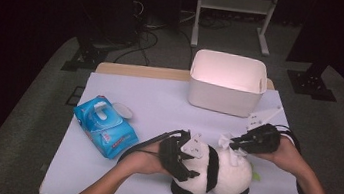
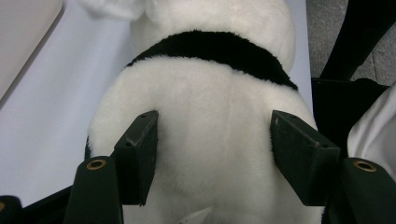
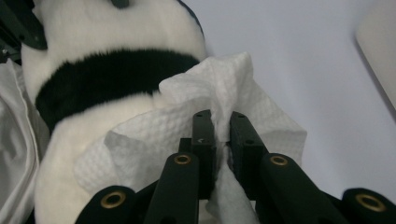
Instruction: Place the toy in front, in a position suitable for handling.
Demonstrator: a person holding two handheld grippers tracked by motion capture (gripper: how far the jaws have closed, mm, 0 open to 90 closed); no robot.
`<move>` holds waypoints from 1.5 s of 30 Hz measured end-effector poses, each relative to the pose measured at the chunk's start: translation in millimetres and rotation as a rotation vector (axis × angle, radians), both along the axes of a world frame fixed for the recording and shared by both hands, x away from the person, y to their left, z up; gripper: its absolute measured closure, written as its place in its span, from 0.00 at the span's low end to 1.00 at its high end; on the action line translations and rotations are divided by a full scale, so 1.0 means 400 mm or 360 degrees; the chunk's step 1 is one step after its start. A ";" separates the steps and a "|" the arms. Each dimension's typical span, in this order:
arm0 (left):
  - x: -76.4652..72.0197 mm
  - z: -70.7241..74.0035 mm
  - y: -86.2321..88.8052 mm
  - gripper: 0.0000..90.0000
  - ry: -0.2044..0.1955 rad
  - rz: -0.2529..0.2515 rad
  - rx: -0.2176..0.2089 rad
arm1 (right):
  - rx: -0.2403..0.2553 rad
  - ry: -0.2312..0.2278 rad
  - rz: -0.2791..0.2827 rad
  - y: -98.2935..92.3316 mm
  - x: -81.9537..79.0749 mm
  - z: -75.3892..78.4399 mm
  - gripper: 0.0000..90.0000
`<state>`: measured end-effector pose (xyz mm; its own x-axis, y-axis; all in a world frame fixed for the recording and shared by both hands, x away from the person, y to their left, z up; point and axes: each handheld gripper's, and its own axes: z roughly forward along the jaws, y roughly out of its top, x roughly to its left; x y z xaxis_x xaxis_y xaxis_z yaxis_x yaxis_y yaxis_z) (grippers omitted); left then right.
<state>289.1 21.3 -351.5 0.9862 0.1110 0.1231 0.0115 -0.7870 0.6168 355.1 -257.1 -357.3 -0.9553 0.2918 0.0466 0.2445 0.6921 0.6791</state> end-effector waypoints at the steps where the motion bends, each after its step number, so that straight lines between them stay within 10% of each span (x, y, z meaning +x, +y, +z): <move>1: 0.002 -0.001 0.002 0.38 0.0009 0.0008 -0.0009 | 0.0011 0.0013 -0.0028 -0.016 -0.005 -0.004 0.90; 16: 0.033 -0.011 0.020 0.38 0.0068 0.0082 -0.0045 | 0.0146 0.0077 -0.0157 -0.158 -0.099 -0.081 0.90; 35: 0.044 0.004 0.017 0.33 0.0058 0.0101 -0.0056 | 0.0039 -0.0107 0.0171 0.046 -0.144 -0.006 0.90; 45: 0.031 0.037 0.068 0.31 0.0087 0.0071 -0.0087 | 0.0017 -0.0076 0.0083 0.003 -0.136 -0.014 0.91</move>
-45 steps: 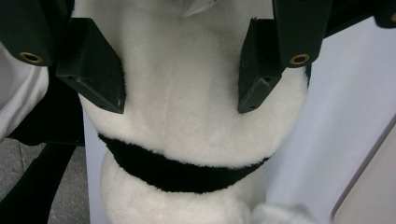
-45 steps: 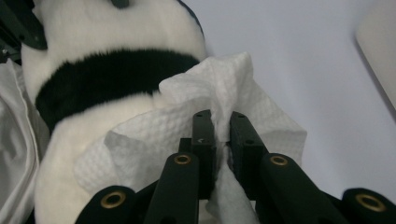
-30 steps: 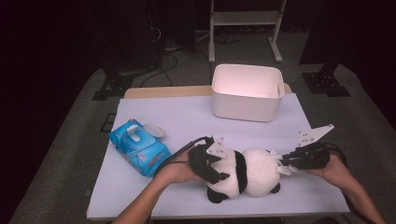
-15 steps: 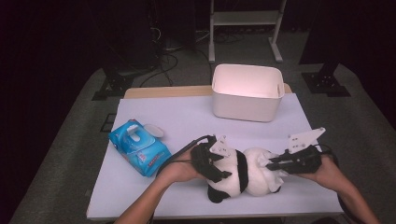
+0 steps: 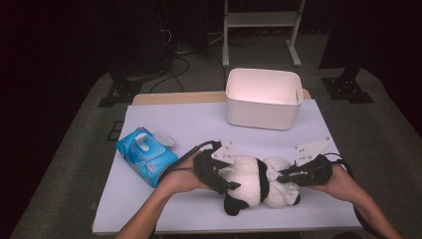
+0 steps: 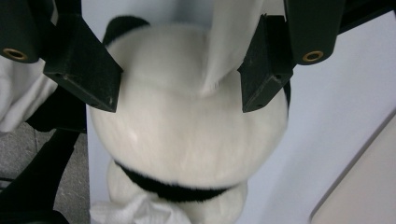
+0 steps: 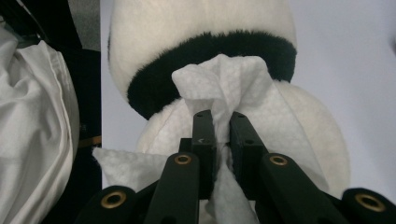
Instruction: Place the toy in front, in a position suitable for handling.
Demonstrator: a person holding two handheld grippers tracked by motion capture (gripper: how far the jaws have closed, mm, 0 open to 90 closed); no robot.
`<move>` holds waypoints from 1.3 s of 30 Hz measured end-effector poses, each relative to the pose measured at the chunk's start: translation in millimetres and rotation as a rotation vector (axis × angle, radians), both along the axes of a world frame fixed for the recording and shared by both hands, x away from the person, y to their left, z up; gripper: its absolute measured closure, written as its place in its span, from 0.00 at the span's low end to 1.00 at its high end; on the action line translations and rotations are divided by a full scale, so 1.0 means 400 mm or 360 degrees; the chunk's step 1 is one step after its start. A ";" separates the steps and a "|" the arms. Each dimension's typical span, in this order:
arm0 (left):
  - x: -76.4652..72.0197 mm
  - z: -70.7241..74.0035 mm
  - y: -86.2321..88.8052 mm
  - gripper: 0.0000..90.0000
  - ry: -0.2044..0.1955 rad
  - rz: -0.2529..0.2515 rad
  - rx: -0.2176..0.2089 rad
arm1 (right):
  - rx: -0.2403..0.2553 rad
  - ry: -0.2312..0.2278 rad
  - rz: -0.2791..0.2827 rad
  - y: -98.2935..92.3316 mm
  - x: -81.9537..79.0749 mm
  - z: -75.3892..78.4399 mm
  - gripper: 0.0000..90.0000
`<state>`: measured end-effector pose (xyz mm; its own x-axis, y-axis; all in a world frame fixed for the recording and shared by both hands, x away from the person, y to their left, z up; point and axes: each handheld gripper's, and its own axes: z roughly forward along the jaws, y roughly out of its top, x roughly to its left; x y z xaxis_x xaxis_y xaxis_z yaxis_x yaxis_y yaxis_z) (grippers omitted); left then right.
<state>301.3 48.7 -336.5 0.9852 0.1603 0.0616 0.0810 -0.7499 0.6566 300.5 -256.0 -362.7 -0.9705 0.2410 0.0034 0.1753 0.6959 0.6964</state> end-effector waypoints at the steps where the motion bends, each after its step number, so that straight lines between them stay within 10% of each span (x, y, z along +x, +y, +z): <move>1: 0.001 -0.003 0.004 0.31 0.0003 0.0001 0.0009 | -0.0001 0.0003 -0.0012 -0.006 0.001 -0.001 0.91; 16: 0.019 -0.060 -0.013 0.33 0.0034 0.0018 -0.0022 | 0.0007 -0.0006 0.0009 0.013 0.007 0.005 0.91; 32: 0.017 -0.073 -0.056 0.33 0.0003 -0.0004 0.0005 | -0.0037 -0.0124 0.0292 0.214 -0.002 0.060 0.91; 39: 0.019 -0.081 -0.040 0.33 0.0018 0.0008 -0.0032 | -0.0065 -0.0138 0.0246 0.179 -0.010 0.063 0.90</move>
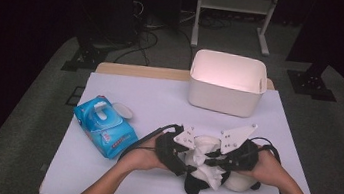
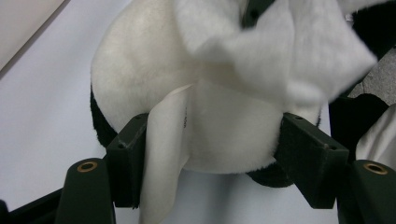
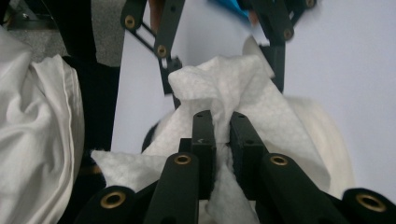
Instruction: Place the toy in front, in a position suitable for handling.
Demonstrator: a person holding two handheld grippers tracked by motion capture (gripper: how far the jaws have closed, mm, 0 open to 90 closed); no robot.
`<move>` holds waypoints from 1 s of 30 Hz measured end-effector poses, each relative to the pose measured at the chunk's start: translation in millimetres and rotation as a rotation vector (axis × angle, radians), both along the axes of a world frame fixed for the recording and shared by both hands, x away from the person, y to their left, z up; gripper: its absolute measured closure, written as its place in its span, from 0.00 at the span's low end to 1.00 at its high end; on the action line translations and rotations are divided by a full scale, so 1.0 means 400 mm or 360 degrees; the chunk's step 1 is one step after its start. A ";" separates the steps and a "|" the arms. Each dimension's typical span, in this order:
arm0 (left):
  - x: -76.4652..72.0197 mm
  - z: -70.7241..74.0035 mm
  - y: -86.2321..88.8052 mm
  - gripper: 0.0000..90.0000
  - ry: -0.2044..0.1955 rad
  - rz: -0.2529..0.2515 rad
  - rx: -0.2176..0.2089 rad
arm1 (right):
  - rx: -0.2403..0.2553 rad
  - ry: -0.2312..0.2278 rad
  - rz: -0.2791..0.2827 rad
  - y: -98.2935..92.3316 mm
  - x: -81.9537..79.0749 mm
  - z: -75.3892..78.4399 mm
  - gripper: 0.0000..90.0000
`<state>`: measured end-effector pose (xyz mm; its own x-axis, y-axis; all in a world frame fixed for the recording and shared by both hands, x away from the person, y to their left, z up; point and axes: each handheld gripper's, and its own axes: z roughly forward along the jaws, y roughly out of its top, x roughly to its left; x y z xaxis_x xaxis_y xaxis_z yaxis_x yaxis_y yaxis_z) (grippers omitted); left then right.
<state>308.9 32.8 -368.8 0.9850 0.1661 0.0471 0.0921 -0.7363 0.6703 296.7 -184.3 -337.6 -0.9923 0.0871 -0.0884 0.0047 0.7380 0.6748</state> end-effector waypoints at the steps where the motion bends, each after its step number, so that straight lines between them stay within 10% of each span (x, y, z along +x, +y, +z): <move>1: 0.000 0.000 0.001 0.33 -0.0001 -0.0002 0.0001 | -0.0010 0.0005 -0.0024 -0.014 -0.003 -0.002 0.90; 10: -0.007 0.034 0.018 0.33 0.0016 -0.0017 -0.0085 | -0.0020 0.0065 -0.0155 -0.109 -0.009 -0.044 0.90; 14: -0.003 0.032 0.004 0.33 -0.0013 -0.0026 -0.0023 | -0.0008 0.0065 -0.0164 -0.113 -0.014 -0.046 0.90; 30: -0.003 0.004 0.001 0.33 -0.0002 -0.0004 -0.0045 | -0.0015 0.0002 0.0062 0.053 0.001 -0.013 0.90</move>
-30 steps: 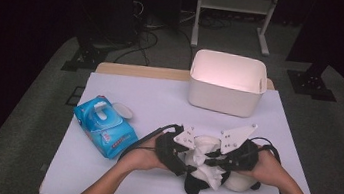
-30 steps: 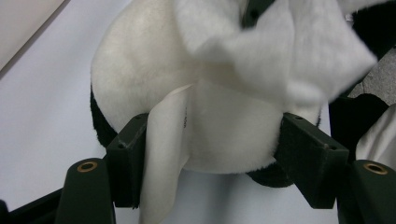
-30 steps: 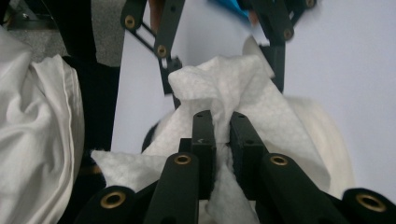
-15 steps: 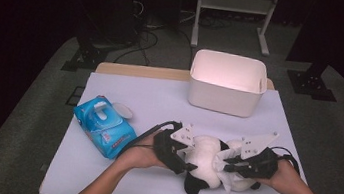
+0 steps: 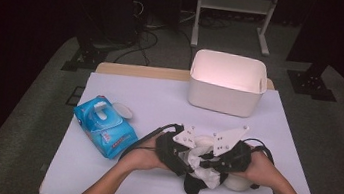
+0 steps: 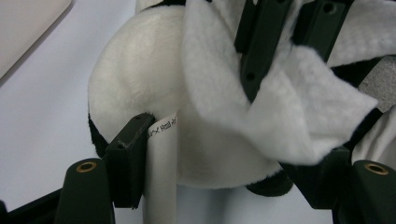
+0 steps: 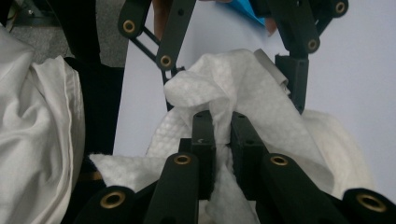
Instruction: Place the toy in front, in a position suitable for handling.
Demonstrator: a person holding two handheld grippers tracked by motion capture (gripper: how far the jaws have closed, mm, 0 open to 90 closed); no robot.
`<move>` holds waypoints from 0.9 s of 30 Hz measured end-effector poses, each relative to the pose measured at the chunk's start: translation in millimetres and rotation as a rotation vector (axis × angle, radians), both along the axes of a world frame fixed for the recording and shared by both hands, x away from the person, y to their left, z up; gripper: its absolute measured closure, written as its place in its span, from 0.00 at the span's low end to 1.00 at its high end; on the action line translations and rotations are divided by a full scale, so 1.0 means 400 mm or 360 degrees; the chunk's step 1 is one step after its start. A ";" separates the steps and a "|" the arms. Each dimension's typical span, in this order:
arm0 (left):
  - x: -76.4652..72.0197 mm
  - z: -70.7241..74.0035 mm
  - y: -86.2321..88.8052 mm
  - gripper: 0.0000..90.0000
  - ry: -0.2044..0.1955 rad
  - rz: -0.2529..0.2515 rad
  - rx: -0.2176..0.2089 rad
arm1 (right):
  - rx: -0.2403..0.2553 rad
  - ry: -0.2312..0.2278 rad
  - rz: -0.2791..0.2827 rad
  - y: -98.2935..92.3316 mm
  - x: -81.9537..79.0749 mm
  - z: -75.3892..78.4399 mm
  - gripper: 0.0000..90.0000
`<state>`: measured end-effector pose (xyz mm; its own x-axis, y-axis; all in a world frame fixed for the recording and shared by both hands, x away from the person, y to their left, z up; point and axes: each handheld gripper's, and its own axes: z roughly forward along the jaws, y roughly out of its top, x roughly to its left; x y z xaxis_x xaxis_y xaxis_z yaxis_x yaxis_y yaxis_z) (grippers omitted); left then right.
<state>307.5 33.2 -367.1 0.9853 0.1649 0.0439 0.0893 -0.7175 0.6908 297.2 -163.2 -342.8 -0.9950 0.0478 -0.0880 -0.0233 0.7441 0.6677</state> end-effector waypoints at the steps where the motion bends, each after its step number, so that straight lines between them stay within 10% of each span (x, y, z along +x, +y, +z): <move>1: -0.001 -0.002 0.002 0.33 -0.0003 0.0004 -0.0012 | -0.0005 0.0007 -0.0003 0.002 0.004 0.001 0.90; 17: 0.000 0.003 -0.003 0.32 0.0002 0.0004 0.0022 | 0.0027 0.0100 -0.0278 -0.154 0.066 -0.012 0.90; 27: 0.003 0.054 0.002 0.29 0.0009 0.0029 -0.0009 | 0.0006 0.0113 -0.0235 -0.144 0.035 -0.029 0.90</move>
